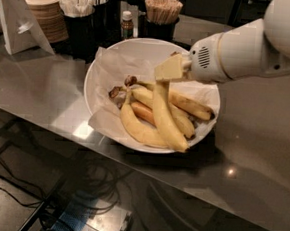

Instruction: Pick banana from white bowl

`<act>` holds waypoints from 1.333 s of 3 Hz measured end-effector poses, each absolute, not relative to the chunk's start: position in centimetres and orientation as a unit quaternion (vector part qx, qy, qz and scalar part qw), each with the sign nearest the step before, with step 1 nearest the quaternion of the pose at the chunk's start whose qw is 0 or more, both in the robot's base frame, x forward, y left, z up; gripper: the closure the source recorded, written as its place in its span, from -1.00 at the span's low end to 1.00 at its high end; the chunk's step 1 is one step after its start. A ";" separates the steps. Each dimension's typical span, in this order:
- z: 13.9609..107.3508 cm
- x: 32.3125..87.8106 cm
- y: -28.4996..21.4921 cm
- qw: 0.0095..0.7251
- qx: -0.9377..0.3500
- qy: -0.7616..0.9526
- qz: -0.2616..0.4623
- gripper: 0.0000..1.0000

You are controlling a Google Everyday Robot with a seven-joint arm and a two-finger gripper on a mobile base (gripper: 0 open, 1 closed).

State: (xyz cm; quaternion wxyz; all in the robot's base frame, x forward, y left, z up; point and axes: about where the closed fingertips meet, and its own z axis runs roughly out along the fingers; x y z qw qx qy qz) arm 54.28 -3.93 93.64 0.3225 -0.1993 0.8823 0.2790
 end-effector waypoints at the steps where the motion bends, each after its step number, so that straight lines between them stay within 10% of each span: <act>1: 100.7 53.1 -9.0 0.394 -0.189 0.849 0.297 1.00; 4: 117.5 40.8 -14.7 0.560 -0.289 0.717 0.298 1.00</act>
Offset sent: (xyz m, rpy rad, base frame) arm -0.0723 -0.1335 0.2253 0.1887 -0.4800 0.0158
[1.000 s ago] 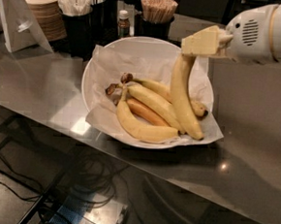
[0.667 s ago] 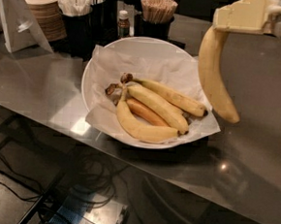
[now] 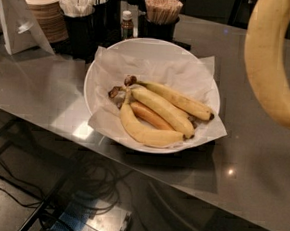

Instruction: Pick banana from white bowl

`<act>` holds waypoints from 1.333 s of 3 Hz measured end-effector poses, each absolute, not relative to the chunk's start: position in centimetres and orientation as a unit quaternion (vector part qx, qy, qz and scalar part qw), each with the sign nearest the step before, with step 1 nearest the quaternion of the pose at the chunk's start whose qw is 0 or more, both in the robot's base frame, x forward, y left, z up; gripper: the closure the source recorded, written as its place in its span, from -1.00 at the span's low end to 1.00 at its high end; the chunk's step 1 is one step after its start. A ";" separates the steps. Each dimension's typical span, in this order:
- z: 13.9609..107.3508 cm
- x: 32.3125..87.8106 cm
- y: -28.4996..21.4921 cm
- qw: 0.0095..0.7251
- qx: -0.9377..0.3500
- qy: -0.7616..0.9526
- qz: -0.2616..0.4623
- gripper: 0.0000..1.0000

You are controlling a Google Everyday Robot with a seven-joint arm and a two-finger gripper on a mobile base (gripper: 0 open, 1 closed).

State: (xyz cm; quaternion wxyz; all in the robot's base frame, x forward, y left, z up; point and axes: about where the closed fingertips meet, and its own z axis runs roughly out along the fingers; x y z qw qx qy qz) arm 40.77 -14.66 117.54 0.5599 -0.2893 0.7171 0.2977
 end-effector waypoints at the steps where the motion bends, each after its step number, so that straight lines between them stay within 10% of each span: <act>1: 120.1 36.6 -14.4 0.589 -0.353 0.666 0.292 1.00; 4: 117.8 35.6 -12.2 0.580 -0.399 0.657 0.270 1.00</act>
Offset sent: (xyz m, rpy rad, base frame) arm -0.0349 0.0017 0.0218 -0.0199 -0.1113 0.0790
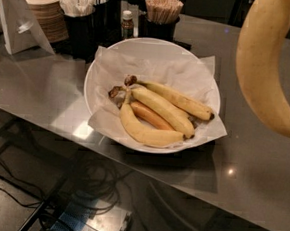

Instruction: Pick banana from white bowl

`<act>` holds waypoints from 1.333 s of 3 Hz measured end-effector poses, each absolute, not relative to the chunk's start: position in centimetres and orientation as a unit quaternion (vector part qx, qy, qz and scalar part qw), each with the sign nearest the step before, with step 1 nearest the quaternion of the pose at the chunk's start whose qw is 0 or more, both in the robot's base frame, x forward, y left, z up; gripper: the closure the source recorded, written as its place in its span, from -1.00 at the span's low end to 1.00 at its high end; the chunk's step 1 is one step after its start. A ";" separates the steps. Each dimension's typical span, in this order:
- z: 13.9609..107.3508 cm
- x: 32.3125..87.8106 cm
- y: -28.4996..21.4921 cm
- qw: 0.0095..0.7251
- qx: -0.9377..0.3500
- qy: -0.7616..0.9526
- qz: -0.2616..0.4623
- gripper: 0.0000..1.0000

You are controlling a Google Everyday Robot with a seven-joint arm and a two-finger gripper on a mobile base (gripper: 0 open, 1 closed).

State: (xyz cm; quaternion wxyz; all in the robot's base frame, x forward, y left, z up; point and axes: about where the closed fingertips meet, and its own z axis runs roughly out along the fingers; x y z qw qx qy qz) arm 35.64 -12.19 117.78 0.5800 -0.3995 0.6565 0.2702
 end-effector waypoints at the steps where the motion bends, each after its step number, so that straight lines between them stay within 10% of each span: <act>1: 114.4 35.3 -9.7 0.559 -0.413 0.662 0.280 1.00; 4: 109.3 34.2 -5.7 0.511 -0.427 0.665 0.338 1.00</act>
Offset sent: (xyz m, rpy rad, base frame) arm -0.0096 0.0686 -0.1191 -0.0190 0.1818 0.1649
